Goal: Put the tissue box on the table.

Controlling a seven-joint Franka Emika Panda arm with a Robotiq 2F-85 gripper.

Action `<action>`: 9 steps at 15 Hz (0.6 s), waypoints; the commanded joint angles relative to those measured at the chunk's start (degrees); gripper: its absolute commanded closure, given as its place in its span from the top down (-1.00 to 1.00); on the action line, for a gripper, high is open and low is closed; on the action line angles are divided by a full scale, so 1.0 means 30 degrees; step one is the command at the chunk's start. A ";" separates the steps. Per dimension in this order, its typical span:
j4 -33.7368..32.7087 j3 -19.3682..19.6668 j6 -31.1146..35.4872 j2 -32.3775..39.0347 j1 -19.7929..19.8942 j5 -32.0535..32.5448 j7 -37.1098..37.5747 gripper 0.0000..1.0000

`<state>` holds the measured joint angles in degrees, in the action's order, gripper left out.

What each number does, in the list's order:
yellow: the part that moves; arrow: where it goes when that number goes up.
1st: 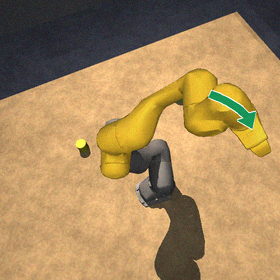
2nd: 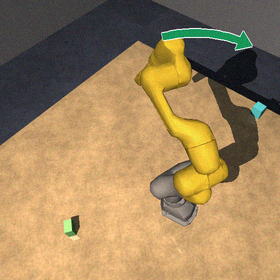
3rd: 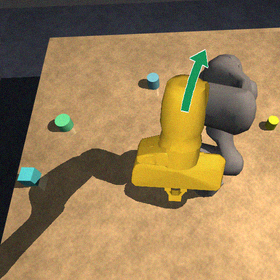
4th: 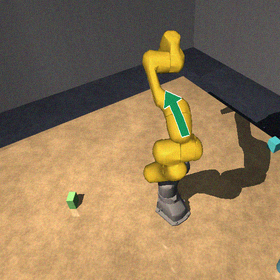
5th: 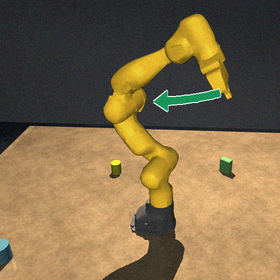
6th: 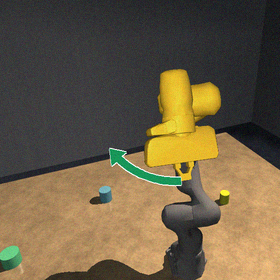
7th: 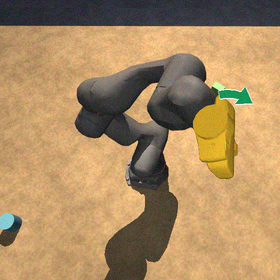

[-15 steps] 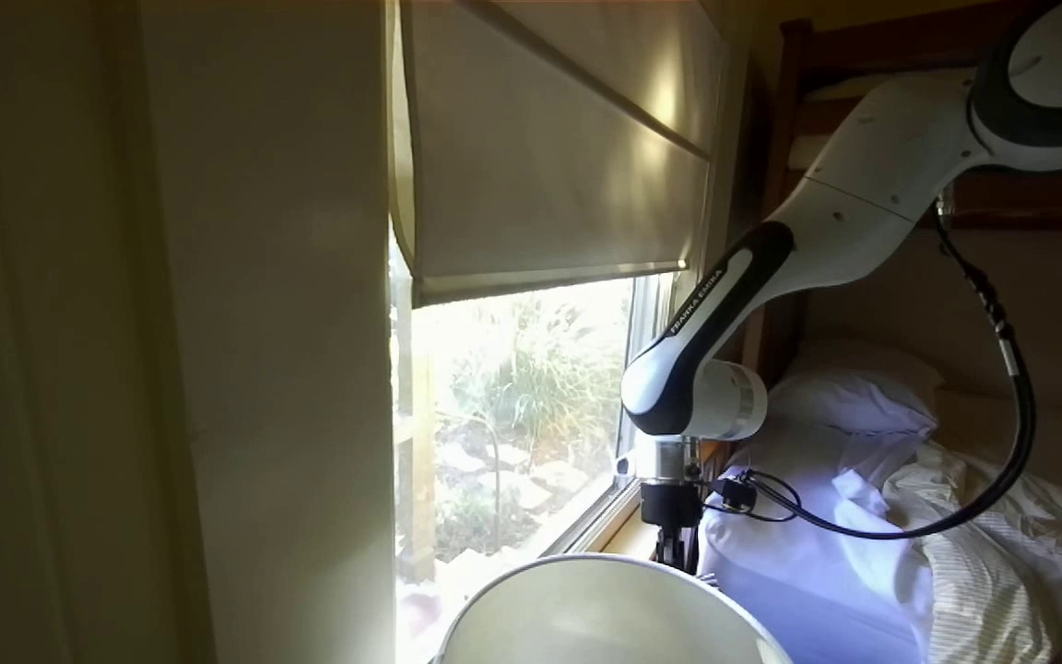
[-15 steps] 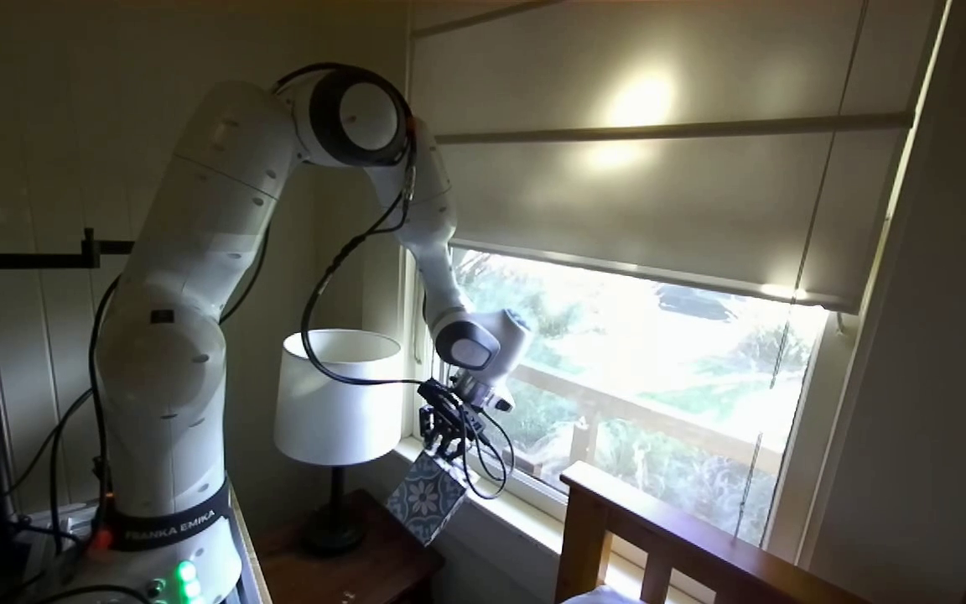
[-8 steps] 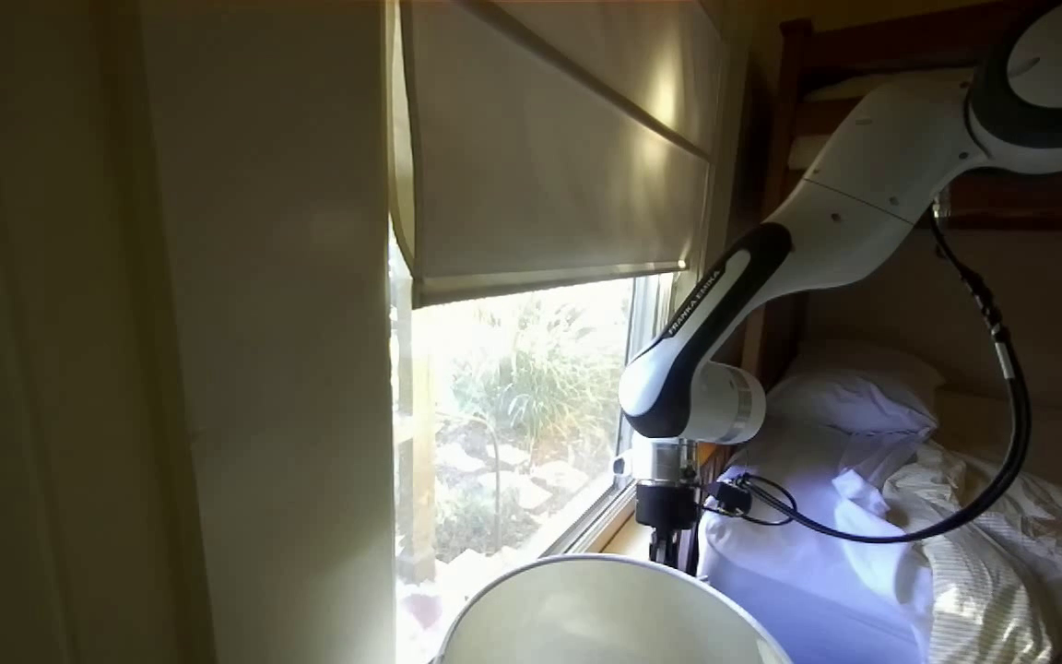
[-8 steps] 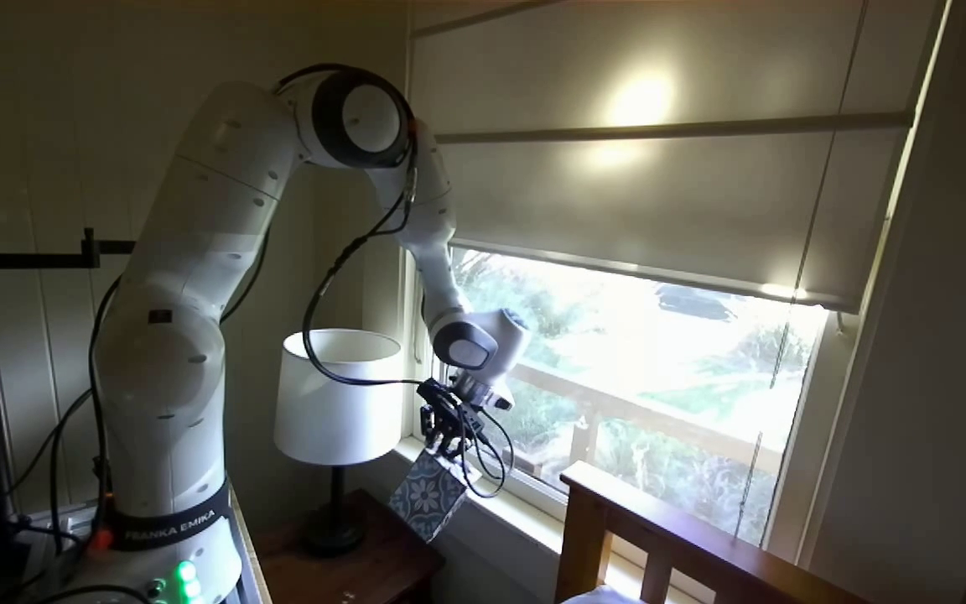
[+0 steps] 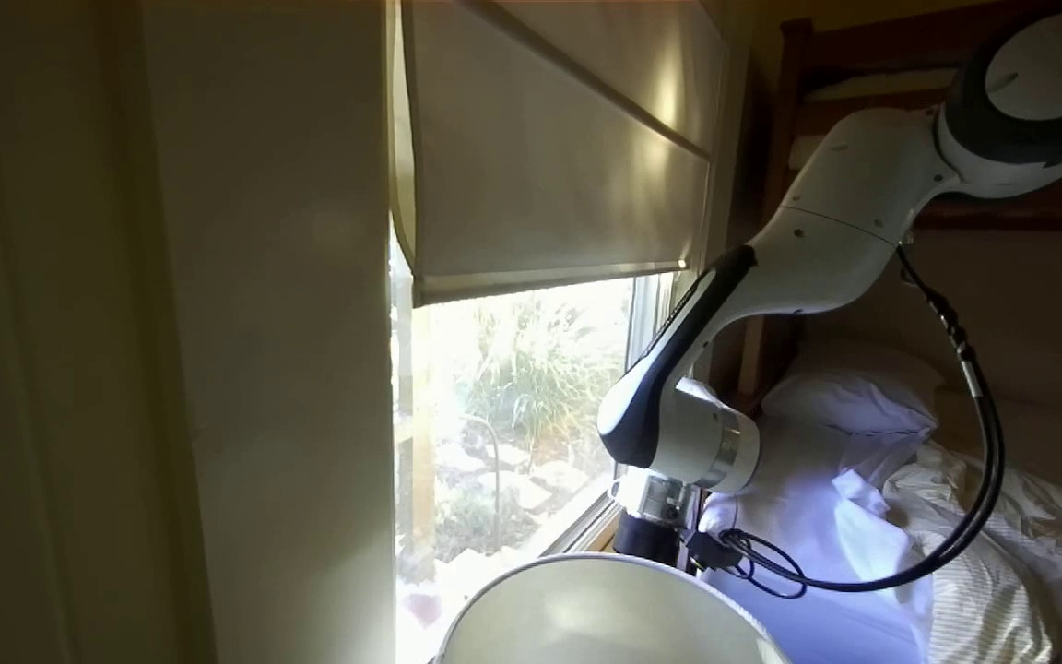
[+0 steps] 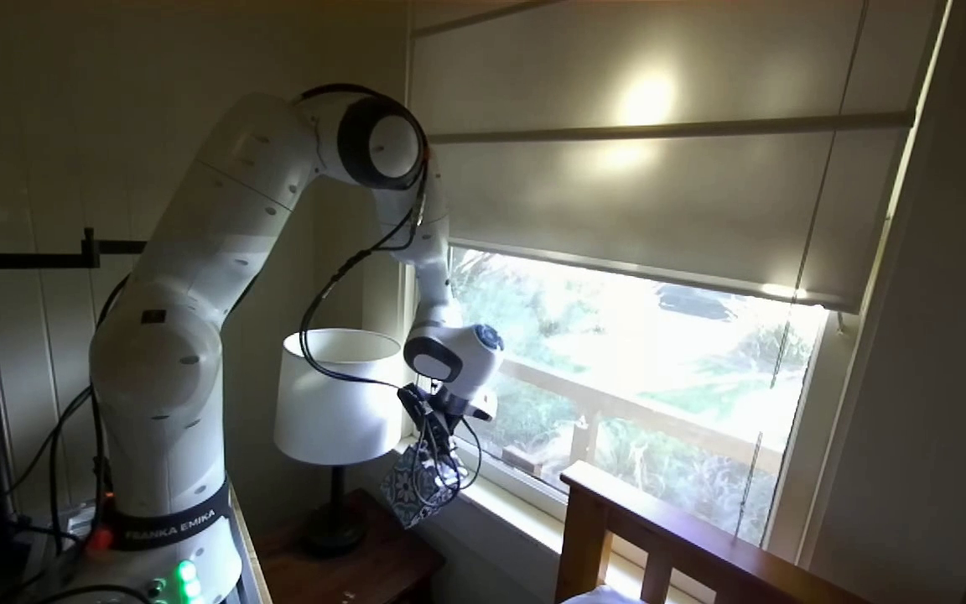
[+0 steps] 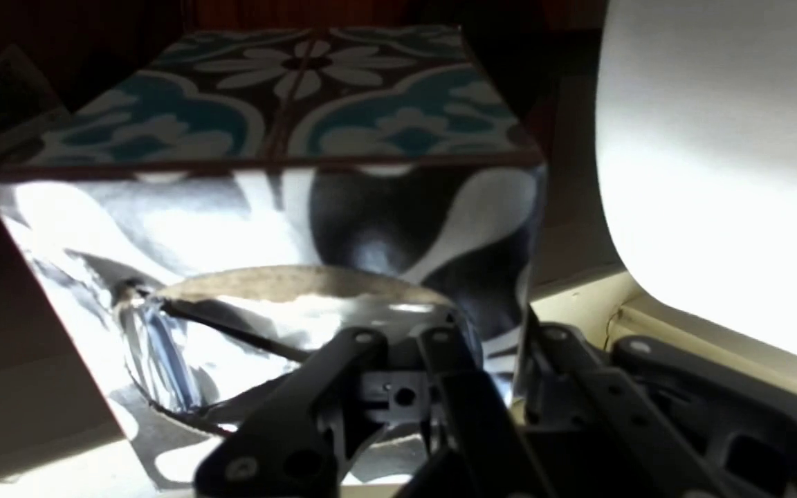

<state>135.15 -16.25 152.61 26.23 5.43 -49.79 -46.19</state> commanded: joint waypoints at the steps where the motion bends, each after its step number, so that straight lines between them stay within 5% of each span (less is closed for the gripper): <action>1: 0.1568 -0.1463 0.2473 -0.0125 0.1518 -0.5251 -0.2405 -0.97; 5: 0.2335 -0.2277 0.3471 0.0159 0.2942 -1.0559 -0.6549 -0.97; 9: 0.3011 -0.1925 0.3623 0.0848 0.2570 -1.0151 -0.8477 -0.97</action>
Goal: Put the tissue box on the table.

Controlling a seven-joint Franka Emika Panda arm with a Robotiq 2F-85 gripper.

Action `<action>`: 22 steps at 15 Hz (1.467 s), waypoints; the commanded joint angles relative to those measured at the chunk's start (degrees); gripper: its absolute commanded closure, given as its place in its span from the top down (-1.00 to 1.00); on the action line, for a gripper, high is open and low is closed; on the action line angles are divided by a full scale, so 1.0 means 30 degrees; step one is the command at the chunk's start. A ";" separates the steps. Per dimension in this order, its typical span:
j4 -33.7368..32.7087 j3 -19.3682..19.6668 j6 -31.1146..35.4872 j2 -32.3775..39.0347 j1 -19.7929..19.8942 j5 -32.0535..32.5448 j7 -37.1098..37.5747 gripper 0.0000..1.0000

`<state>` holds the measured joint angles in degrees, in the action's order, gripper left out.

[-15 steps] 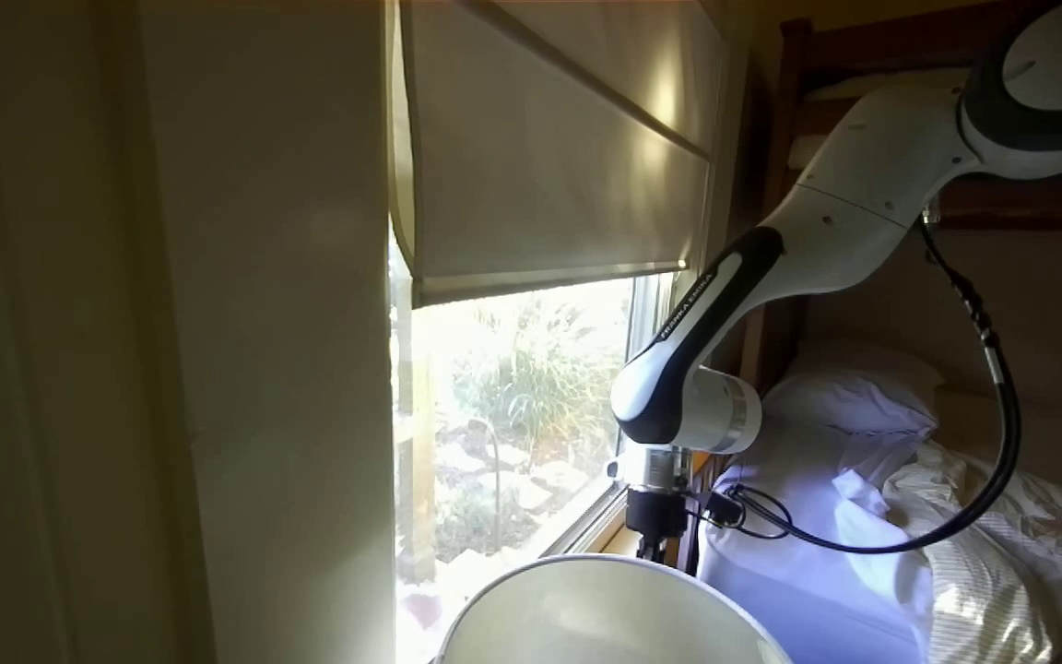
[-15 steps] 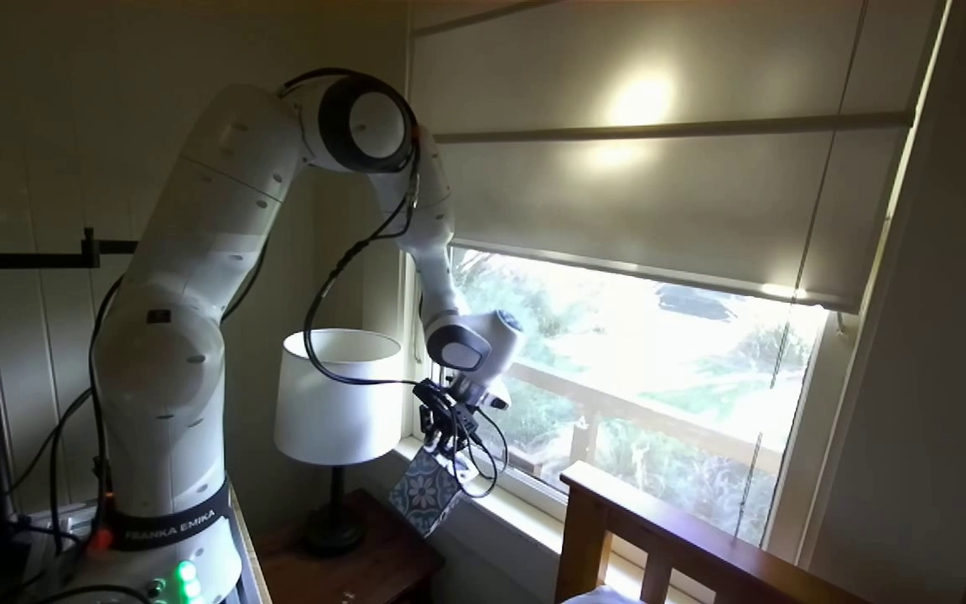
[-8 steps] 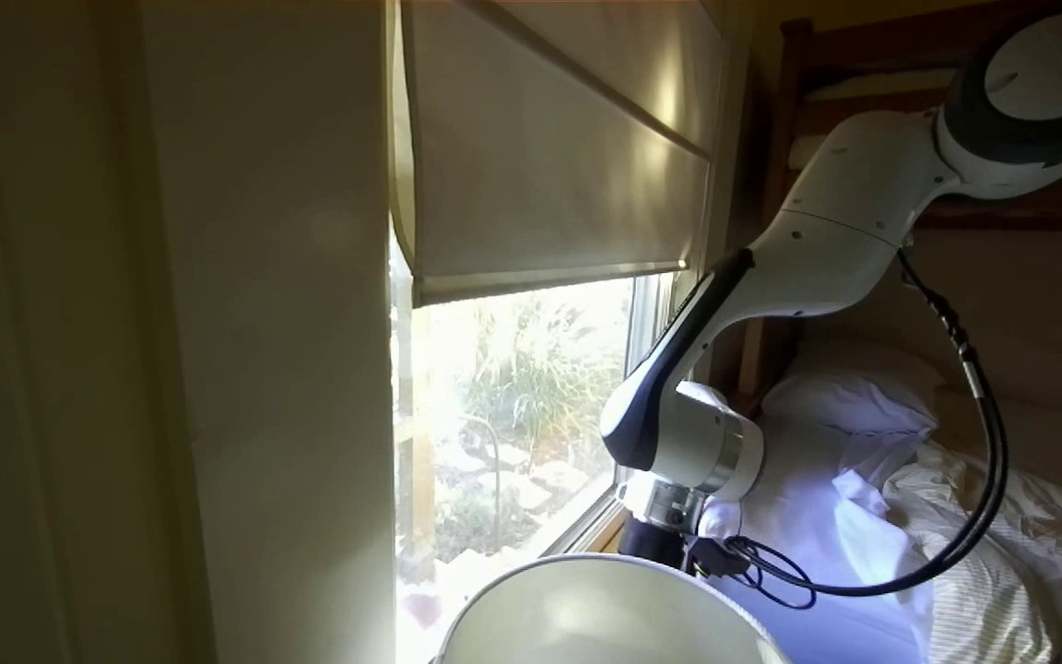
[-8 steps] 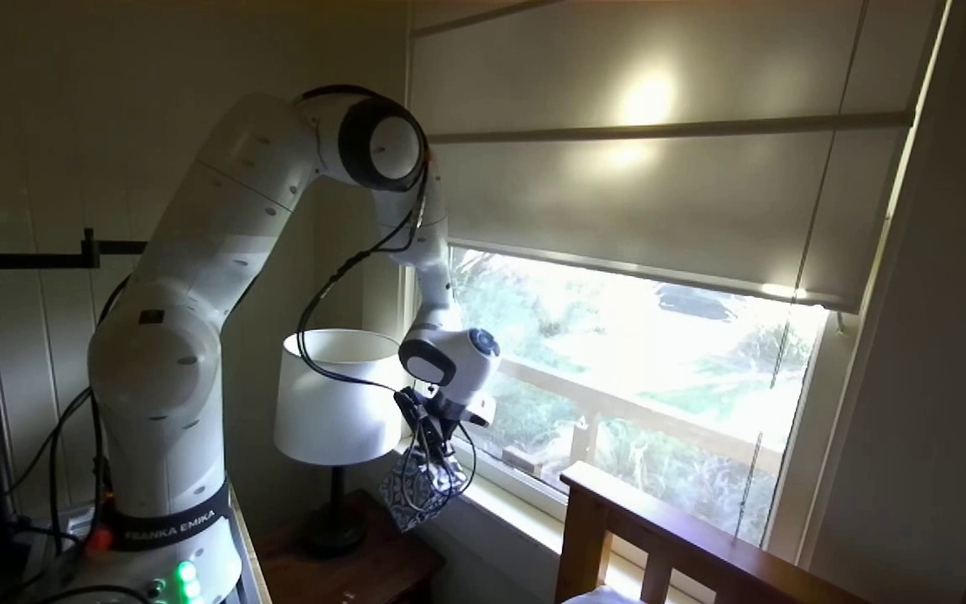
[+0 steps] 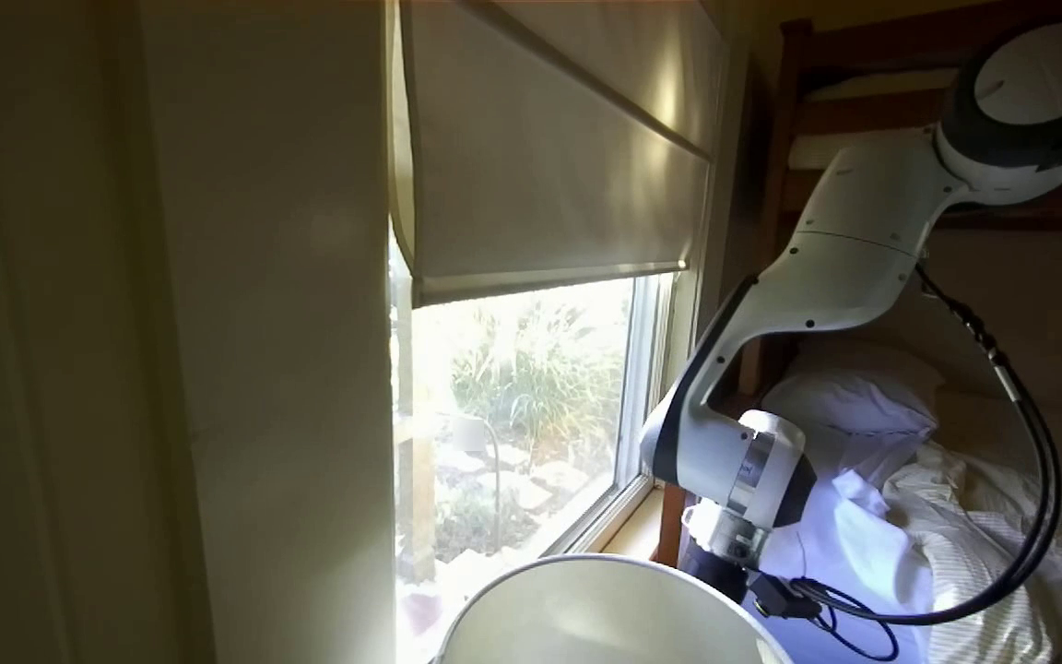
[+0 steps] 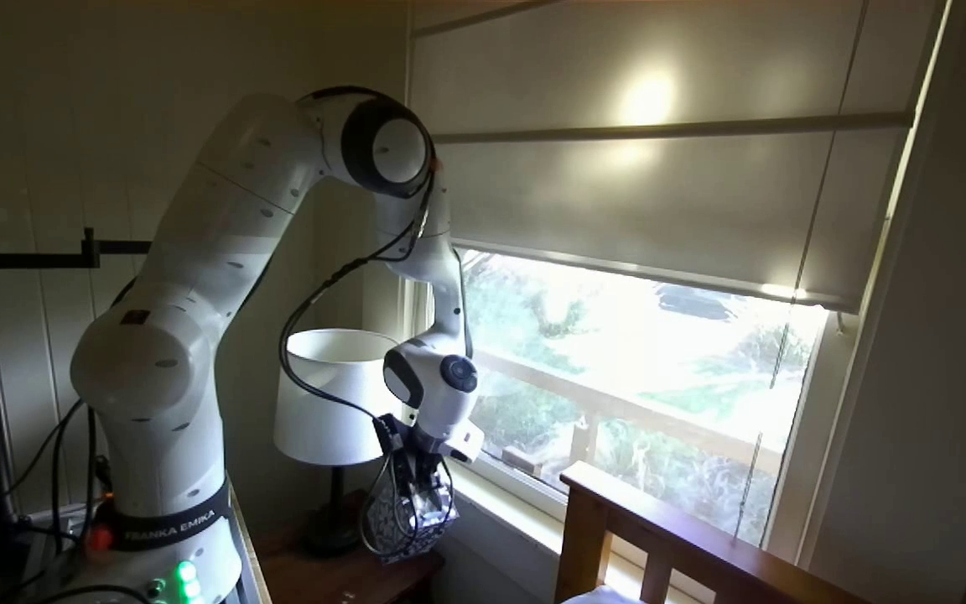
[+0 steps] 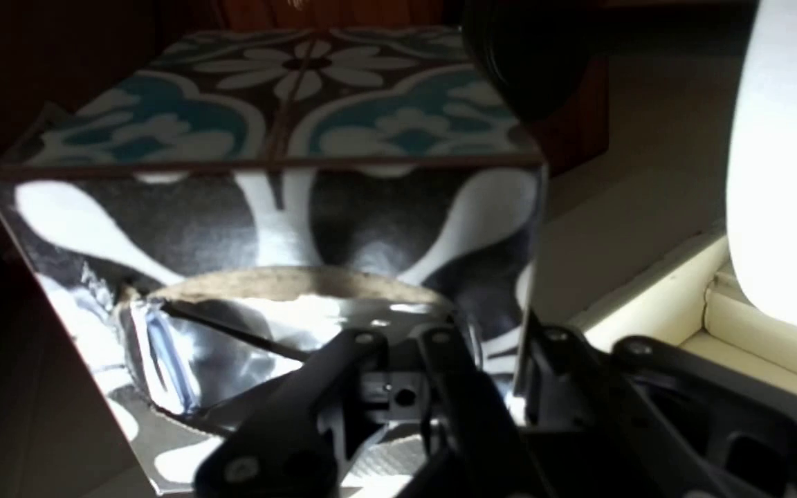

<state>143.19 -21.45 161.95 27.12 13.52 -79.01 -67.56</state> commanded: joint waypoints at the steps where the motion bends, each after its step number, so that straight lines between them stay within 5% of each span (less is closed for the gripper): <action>1: 0.0247 -0.0177 0.0503 0.0920 -0.0245 -0.0216 -0.1597 -0.97; 15: -0.3076 -0.0072 0.0755 0.5004 -0.2565 0.0277 -0.2171 -0.97; 16: -0.3211 -0.0093 0.0743 0.5156 -0.2504 0.0186 -0.2284 -0.39; 22: -0.3704 -0.0126 0.0671 0.5636 -0.2389 0.0103 -0.2471 0.30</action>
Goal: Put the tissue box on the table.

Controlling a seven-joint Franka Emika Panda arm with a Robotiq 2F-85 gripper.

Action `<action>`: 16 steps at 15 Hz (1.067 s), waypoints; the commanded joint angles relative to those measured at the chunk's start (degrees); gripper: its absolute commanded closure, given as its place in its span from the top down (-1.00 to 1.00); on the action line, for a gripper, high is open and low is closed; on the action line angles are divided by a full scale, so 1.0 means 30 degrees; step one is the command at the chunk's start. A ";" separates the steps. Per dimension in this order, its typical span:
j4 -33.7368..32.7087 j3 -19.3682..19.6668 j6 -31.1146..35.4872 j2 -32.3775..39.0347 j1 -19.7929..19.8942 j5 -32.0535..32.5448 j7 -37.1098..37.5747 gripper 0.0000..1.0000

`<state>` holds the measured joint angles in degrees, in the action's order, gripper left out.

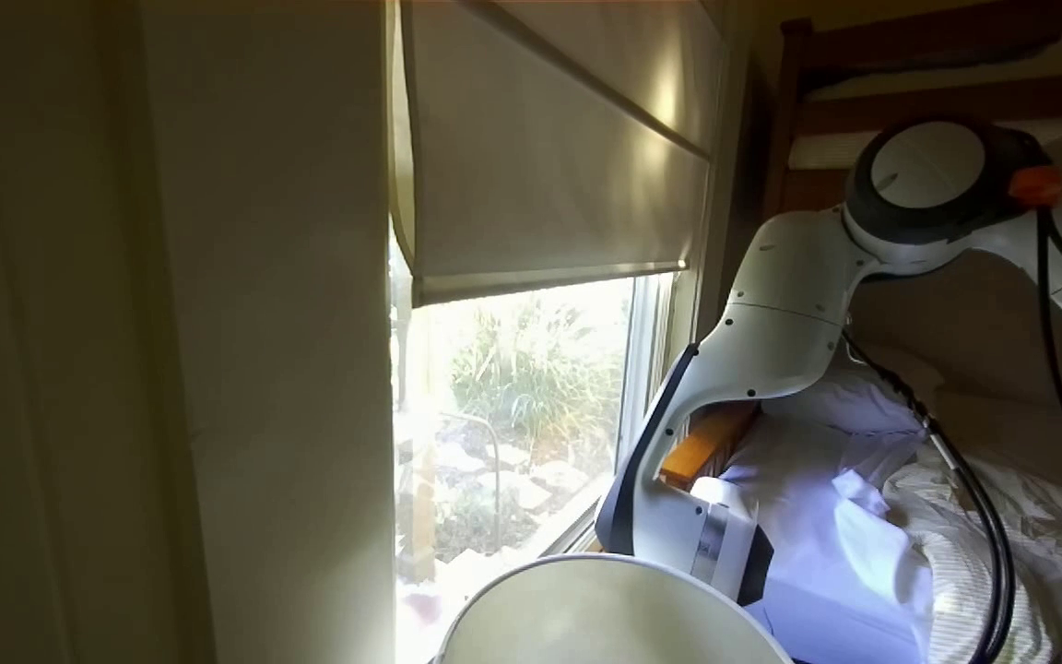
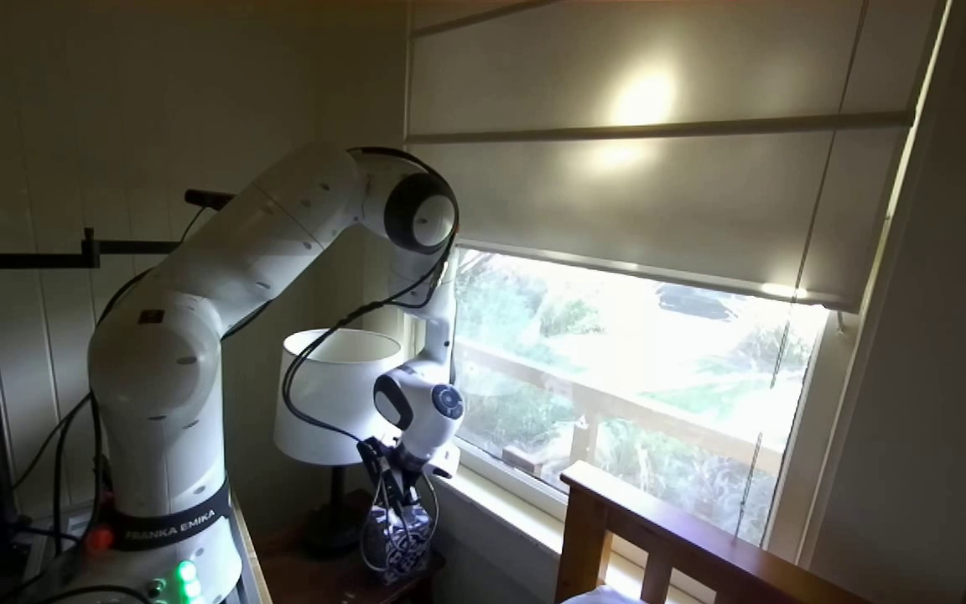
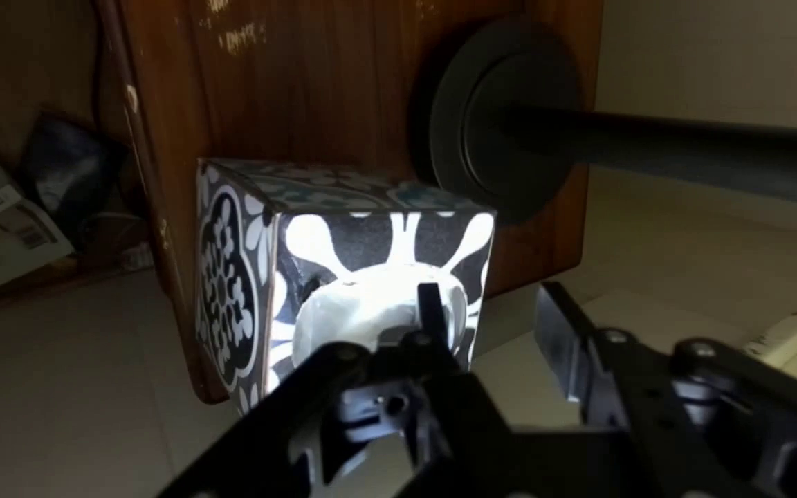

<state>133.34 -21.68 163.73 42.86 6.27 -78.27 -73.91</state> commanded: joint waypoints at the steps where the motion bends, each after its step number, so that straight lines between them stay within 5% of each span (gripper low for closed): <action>1: -0.0375 -0.0028 0.0071 0.0349 0.0003 -0.0103 -0.0228 0.46; 5: 0.0636 -0.0054 0.0949 -0.0510 -0.0067 -0.0750 0.0177 0.96; 11: 0.4591 0.0565 0.4285 -0.2866 -0.0947 -0.0533 0.4287 1.00; 16: 0.8583 0.0713 0.7516 -0.6237 -0.3542 -0.0631 0.9066 1.00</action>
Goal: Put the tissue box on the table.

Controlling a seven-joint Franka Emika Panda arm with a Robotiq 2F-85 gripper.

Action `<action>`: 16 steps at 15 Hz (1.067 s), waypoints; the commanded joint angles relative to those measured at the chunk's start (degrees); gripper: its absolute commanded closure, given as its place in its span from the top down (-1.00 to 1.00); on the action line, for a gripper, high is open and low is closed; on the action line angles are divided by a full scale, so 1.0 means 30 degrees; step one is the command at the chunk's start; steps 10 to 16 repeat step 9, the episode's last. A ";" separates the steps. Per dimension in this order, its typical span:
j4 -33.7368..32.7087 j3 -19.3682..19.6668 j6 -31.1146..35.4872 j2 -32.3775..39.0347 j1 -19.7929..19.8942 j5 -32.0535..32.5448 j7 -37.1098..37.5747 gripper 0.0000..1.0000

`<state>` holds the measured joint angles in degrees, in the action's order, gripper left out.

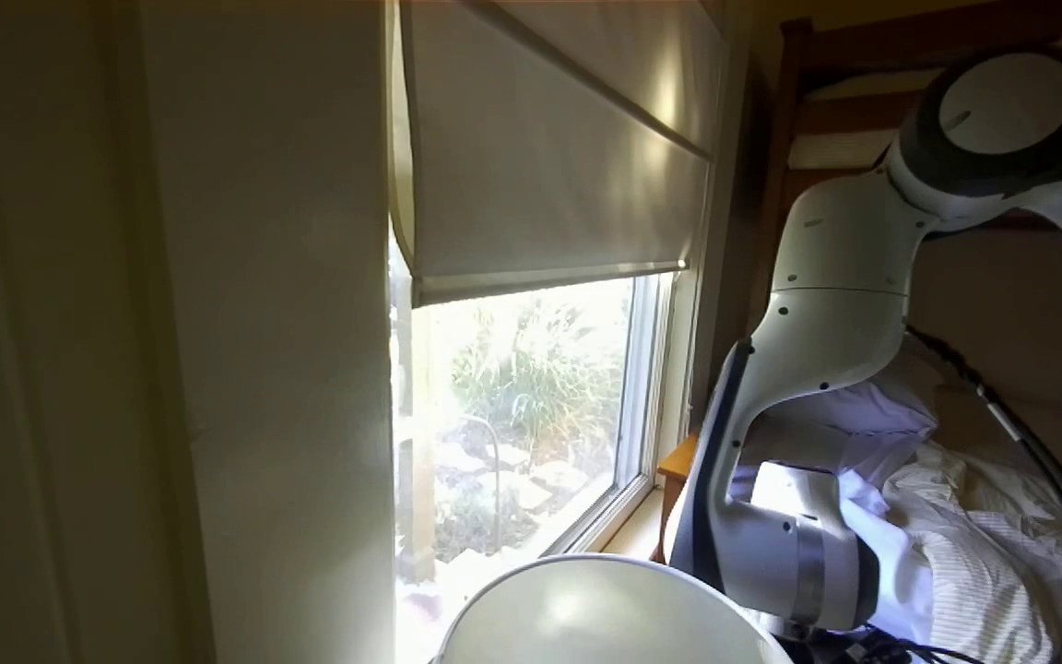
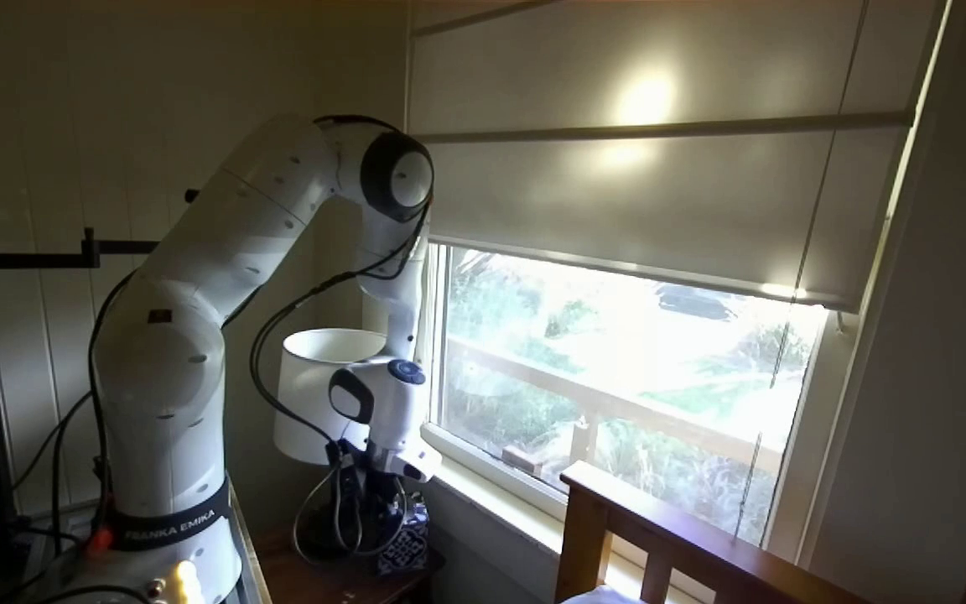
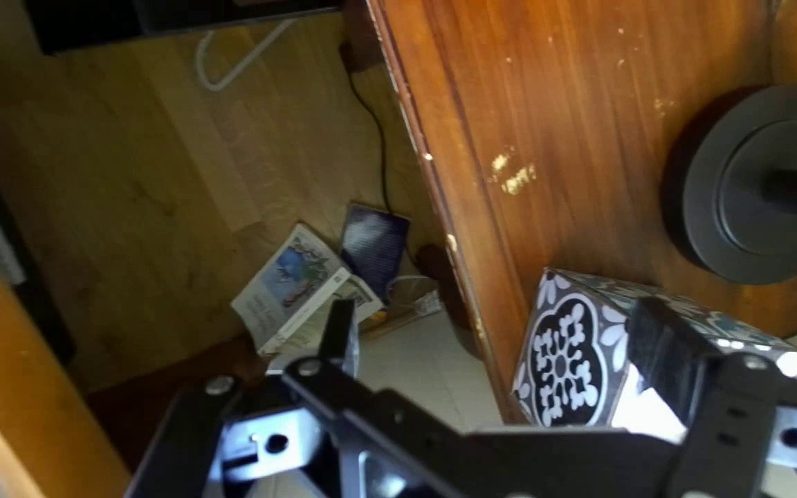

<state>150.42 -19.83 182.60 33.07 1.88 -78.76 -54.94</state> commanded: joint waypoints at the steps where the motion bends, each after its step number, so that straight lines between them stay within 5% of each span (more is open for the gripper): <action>1: 0.3510 0.0013 0.1868 -0.3612 -0.2640 -0.0585 0.3094 1.00; 2: 0.4108 -0.0087 0.2397 -0.4204 -0.3190 -0.0816 0.3386 1.00; 3: 0.2234 0.0274 0.3118 -0.2658 -0.4012 -0.3366 0.0853 1.00; 7: 0.2438 -0.1262 0.5184 -0.4555 -0.3938 -0.8607 -0.4329 1.00; 8: 0.2411 -0.0769 0.4760 -0.3356 -0.4084 -0.6562 -0.1860 1.00; 16: 0.2435 -0.0872 0.4863 -0.3569 -0.4088 -0.6927 -0.2310 1.00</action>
